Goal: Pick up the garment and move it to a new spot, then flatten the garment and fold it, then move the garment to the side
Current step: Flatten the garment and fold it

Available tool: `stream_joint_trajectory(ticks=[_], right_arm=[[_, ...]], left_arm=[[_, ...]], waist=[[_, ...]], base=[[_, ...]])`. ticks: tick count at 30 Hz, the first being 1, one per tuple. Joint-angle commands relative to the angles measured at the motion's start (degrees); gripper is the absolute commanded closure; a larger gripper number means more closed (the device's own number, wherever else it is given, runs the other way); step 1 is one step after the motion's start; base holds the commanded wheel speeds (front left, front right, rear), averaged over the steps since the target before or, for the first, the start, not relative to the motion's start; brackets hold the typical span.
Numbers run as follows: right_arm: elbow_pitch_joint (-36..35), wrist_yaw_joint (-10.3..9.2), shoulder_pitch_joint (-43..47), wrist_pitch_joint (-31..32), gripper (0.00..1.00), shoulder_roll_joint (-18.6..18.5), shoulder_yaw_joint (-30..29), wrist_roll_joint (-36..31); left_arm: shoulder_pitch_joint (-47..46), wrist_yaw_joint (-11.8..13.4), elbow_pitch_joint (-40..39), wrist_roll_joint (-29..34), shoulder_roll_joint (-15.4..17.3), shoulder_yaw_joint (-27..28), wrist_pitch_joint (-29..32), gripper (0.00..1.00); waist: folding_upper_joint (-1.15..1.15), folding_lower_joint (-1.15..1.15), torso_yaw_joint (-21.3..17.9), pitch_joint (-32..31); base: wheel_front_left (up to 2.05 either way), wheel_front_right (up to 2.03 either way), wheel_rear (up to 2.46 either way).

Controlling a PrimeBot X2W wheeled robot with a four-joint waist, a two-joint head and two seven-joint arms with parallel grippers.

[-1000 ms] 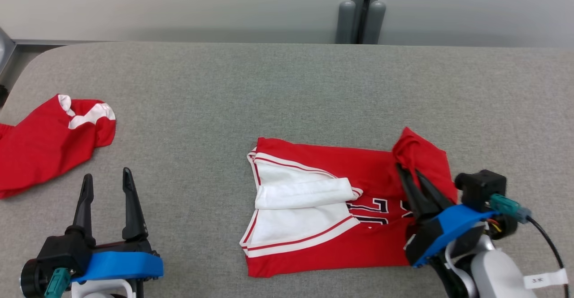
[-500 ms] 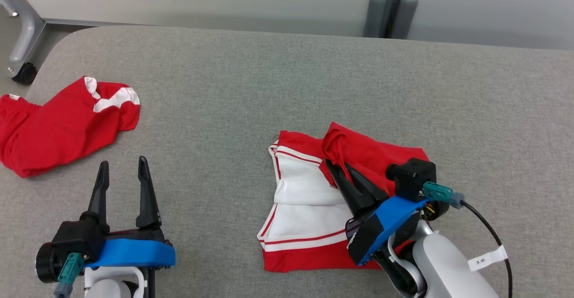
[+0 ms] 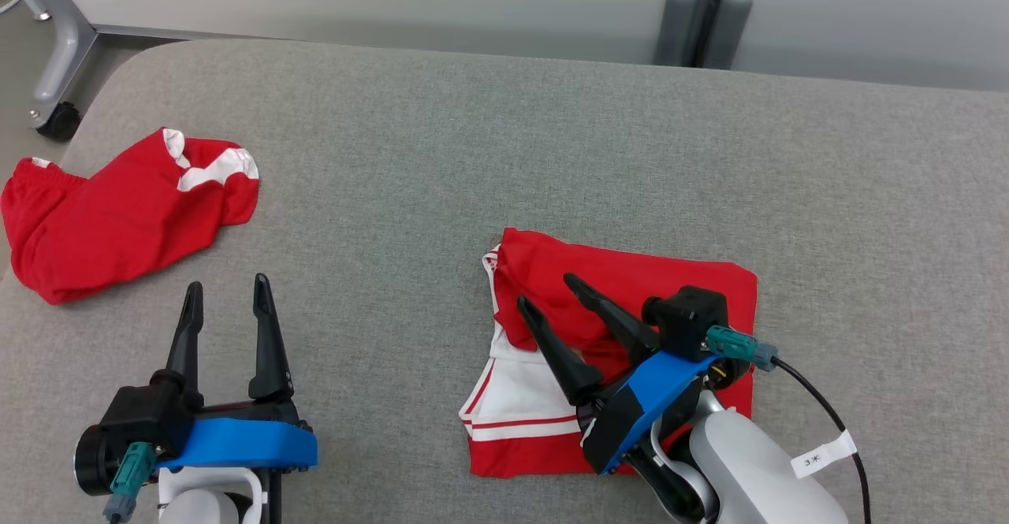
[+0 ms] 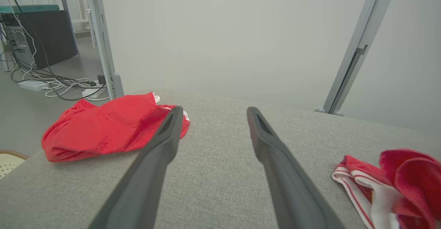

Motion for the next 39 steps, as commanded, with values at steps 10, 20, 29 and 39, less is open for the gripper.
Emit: stream_joint_trajectory(ticks=[10,20,29,39], right_arm=[[-3.12,0.03,1.59,-4.31,0.0,-0.95,-7.94,-6.1],[-10.82,0.03,9.02,-4.45,0.0,-4.15,-21.11,-10.53],[-16.28,0.03,17.91,-3.85,0.0,-2.05,-30.22,-12.89],[-19.95,0.03,24.83,-2.64,0.0,-0.39,-33.51,-14.29]], left_arm=[[0.93,0.01,0.11,0.57,-0.09,-0.19,-0.27,0.0],[2.31,-0.19,0.33,1.36,-0.07,-0.36,-0.26,0.0],[3.59,-0.33,0.54,1.89,-0.08,-0.02,-0.26,0.0],[6.29,-0.28,0.46,3.04,0.06,0.12,-0.27,0.0]], waist=[[0.0,0.0,-2.96,-2.72],[0.0,0.0,-5.52,-4.49],[0.0,0.0,-6.75,-5.93],[0.0,0.0,-7.52,-8.27]], base=[[0.0,0.0,0.0],[0.0,0.0,0.0],[0.0,0.0,0.0],[0.0,0.0,0.0]])
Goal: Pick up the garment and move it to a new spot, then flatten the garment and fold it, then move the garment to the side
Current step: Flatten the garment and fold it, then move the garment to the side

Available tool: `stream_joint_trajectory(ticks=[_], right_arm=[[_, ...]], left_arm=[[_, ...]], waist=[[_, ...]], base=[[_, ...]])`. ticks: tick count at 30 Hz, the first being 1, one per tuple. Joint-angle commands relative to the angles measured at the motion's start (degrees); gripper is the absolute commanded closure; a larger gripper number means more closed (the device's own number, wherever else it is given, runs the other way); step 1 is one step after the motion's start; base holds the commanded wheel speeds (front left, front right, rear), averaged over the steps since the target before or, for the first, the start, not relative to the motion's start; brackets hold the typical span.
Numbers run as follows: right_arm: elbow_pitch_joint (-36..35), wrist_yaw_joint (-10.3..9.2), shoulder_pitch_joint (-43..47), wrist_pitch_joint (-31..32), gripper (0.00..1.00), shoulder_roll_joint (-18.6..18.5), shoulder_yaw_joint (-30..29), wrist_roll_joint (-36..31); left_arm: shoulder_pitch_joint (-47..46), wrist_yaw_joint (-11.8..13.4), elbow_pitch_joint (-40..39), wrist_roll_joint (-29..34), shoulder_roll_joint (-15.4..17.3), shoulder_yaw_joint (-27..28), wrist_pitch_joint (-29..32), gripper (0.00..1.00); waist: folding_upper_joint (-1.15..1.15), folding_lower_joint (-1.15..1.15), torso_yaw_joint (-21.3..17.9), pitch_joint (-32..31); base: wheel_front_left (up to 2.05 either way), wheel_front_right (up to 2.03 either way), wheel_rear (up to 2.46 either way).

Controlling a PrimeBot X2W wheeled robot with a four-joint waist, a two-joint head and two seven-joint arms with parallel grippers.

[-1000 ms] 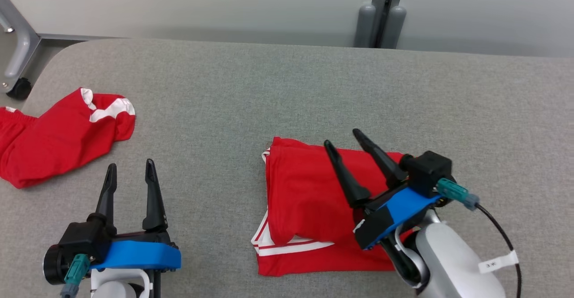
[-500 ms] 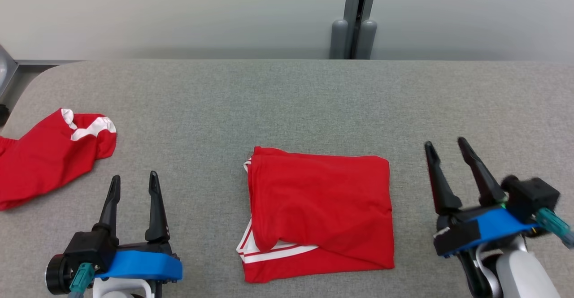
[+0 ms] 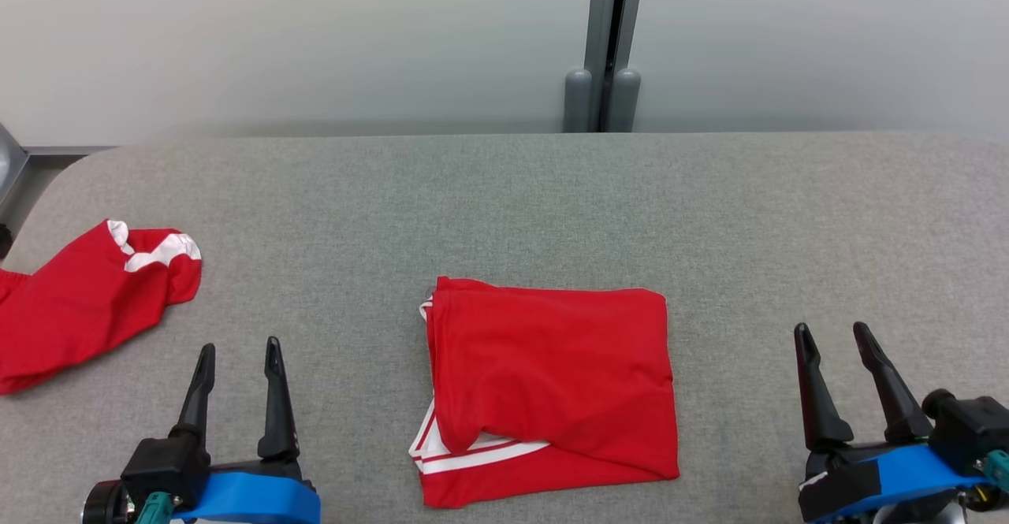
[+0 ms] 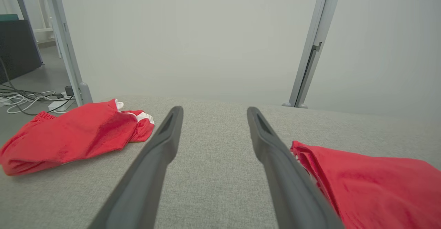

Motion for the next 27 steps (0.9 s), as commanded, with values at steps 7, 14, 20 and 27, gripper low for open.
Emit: stream_joint_trajectory(ticks=[7,14,20,27], right_arm=[[-1.94,0.02,3.08,0.95,0.0,0.53,-1.17,-0.92],[-2.4,0.02,4.01,1.61,0.0,0.56,-1.13,-0.5],[-2.37,0.02,4.16,1.96,0.0,0.57,-0.92,-0.51],[-2.23,0.02,4.02,2.14,0.0,0.57,-0.75,-0.74]], left_arm=[[1.47,0.81,-0.33,1.52,0.59,-1.03,-0.1,0.0],[2.44,1.19,-1.3,1.42,1.23,-1.22,0.74,0.0],[3.14,1.51,-2.47,1.19,1.67,-1.38,1.54,0.0],[3.35,1.98,-3.36,1.12,1.9,-1.66,2.03,0.0]], waist=[[0.0,0.0,0.4,-1.21],[0.0,0.0,0.55,-2.24],[0.0,0.0,0.52,-2.86],[0.0,0.0,0.44,-2.91]], base=[[0.0,0.0,0.0],[0.0,0.0,0.0],[0.0,0.0,0.0],[0.0,0.0,0.0]])
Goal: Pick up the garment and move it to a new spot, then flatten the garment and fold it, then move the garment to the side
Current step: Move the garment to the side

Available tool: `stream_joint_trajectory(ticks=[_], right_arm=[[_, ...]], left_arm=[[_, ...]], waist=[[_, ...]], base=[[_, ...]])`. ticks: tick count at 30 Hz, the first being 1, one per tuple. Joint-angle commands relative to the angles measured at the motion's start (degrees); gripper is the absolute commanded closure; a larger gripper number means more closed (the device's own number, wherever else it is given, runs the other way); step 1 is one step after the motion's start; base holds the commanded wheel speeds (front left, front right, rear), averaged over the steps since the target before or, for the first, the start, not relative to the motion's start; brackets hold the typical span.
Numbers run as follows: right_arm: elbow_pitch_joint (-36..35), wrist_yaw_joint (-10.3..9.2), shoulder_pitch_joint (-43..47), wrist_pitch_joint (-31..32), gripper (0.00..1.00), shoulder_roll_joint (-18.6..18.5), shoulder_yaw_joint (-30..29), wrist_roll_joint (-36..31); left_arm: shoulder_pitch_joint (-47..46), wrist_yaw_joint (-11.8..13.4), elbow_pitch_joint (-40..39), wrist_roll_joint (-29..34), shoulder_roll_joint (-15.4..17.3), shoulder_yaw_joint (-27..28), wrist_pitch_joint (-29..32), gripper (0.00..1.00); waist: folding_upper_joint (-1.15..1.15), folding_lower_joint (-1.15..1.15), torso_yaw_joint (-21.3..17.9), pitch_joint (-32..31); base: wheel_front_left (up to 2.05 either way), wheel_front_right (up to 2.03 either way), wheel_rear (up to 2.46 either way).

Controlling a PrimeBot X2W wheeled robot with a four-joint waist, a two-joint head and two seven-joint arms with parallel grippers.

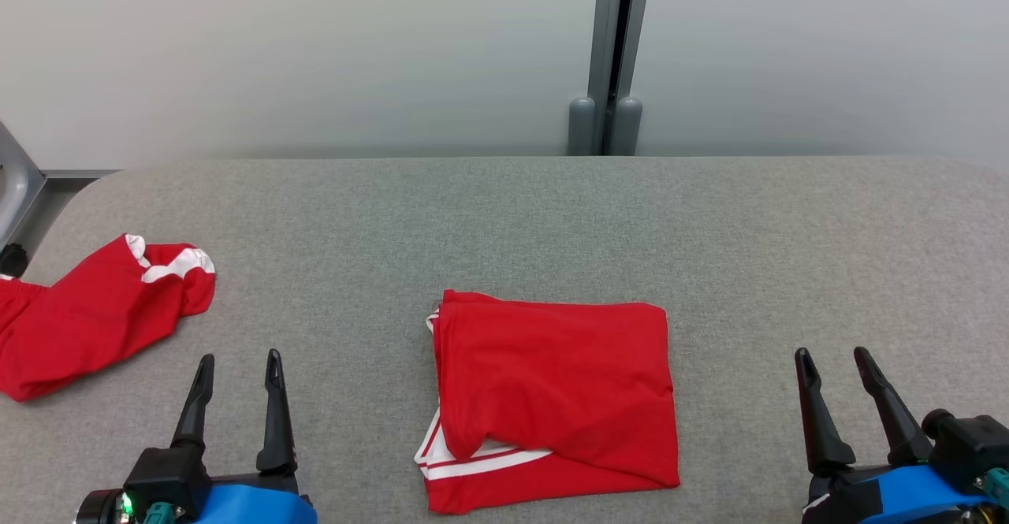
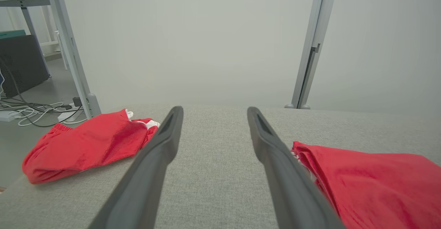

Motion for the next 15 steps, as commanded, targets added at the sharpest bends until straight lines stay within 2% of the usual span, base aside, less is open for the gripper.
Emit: stream_joint_trajectory(ticks=[1,15], right_arm=[[-0.02,0.03,0.33,-0.06,0.0,0.05,0.0,-0.28],[-0.45,0.03,-4.19,0.91,0.0,0.05,0.85,-1.74]], left_arm=[[0.57,0.16,-0.34,-0.16,0.2,-0.07,0.14,0.0],[-0.15,0.93,-0.52,-0.74,0.6,-0.57,0.0,0.0]], waist=[[0.0,0.0,-0.01,0.06],[0.0,0.0,0.02,0.7]], base=[[0.0,0.0,0.0],[0.0,0.0,0.0]])
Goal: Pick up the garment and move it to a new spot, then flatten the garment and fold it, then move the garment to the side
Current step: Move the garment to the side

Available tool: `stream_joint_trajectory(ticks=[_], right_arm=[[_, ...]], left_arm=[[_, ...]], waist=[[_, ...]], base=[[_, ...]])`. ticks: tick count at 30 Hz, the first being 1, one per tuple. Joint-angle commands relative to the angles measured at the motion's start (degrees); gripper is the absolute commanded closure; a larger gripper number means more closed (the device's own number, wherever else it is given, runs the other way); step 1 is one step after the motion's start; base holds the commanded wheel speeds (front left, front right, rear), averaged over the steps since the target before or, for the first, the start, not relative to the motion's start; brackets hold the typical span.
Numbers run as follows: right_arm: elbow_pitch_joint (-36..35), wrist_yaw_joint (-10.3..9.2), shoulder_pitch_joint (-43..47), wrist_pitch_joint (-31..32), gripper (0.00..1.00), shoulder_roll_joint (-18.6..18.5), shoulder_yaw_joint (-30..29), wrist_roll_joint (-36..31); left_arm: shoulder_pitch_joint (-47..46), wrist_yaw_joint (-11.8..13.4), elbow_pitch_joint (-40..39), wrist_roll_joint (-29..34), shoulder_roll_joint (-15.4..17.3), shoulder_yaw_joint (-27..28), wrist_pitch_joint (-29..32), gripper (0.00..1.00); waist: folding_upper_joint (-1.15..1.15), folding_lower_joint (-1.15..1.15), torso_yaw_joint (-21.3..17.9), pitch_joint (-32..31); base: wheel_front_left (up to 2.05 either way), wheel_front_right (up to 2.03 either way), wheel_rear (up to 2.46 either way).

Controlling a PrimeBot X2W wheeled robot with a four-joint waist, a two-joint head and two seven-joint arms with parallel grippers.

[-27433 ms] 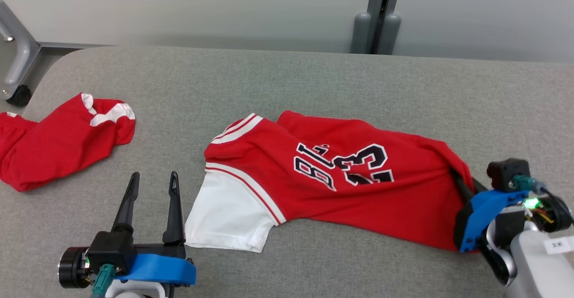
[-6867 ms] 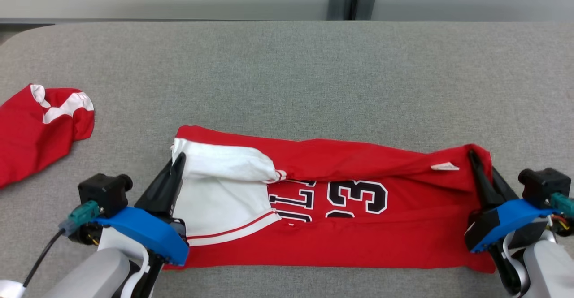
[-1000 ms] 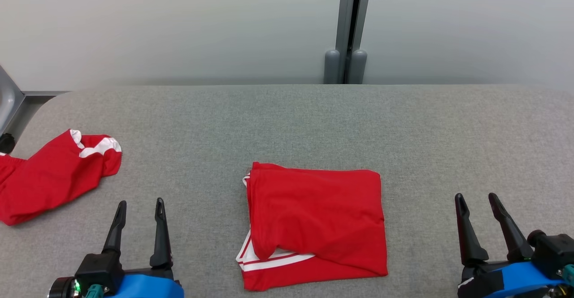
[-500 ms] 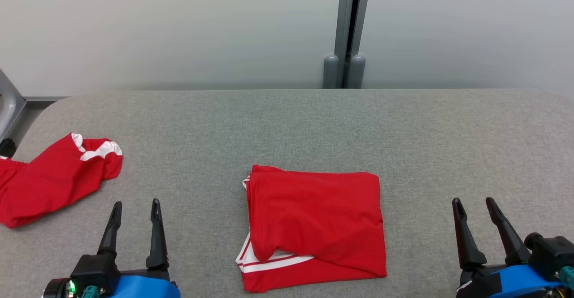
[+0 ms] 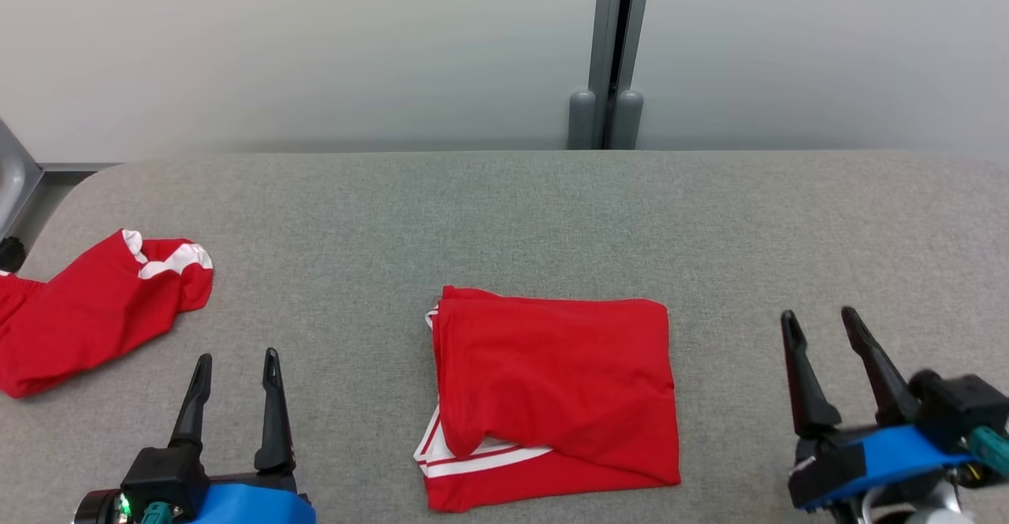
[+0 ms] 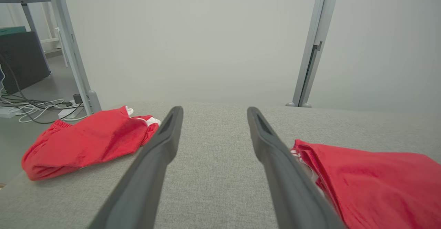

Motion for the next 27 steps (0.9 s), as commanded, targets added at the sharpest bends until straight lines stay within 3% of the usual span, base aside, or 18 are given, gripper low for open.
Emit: stream_joint_trajectory(ticks=[1,13,27], right_arm=[[-0.11,0.03,-1.7,0.64,0.0,0.04,0.68,-0.4],[5.75,0.03,-10.63,6.37,0.0,0.01,4.29,-2.16],[21.3,0.03,-13.73,4.69,0.0,0.0,7.33,-2.13]], left_arm=[[-0.29,0.28,-0.21,-0.08,0.29,-0.25,-0.2,0.0],[-2.71,0.34,0.76,-0.65,0.01,-1.28,-0.82,0.0],[-5.44,0.53,2.49,-1.46,-0.41,-2.22,-1.83,0.0]], waist=[[0.0,0.0,0.0,0.22],[0.0,0.0,2.18,3.06],[0.0,0.0,5.16,6.68]], base=[[0.0,0.0,0.0],[0.0,0.0,0.0],[0.0,0.0,0.0]])
